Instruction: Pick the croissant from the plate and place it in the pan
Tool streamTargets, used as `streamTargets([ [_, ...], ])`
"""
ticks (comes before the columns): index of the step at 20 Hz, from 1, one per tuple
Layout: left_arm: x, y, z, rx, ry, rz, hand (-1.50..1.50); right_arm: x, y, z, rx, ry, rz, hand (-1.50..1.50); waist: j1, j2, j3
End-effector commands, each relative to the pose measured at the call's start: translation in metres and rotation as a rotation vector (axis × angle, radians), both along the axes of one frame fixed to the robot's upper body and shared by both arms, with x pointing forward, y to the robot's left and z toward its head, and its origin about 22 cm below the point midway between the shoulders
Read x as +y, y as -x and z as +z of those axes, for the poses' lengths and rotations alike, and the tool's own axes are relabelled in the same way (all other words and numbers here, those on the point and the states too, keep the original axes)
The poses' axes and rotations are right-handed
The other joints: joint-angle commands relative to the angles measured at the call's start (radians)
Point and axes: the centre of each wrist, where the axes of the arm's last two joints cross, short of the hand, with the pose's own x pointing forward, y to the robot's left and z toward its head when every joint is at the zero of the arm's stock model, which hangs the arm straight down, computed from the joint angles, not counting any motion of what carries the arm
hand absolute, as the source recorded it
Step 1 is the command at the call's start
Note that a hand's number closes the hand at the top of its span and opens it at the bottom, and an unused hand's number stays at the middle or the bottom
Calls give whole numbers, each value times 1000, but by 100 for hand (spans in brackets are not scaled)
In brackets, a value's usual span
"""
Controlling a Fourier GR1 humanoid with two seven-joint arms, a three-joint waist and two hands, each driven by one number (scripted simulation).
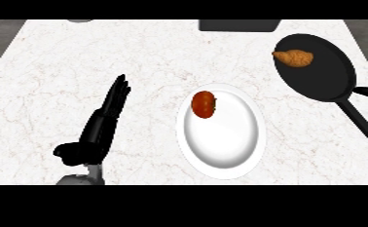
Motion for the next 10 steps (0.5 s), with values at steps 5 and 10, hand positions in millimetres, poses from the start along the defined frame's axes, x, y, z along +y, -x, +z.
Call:
streamTargets([
  [5,9,-6,5,4,7,6,0,-15,36,-28,-22,32,76,-150,-5,-4,-1],
  [10,-6,-3,-1,6,18,-15,0,-15,42,-34,-14,61,73,-150,-11,-6,-2],
])
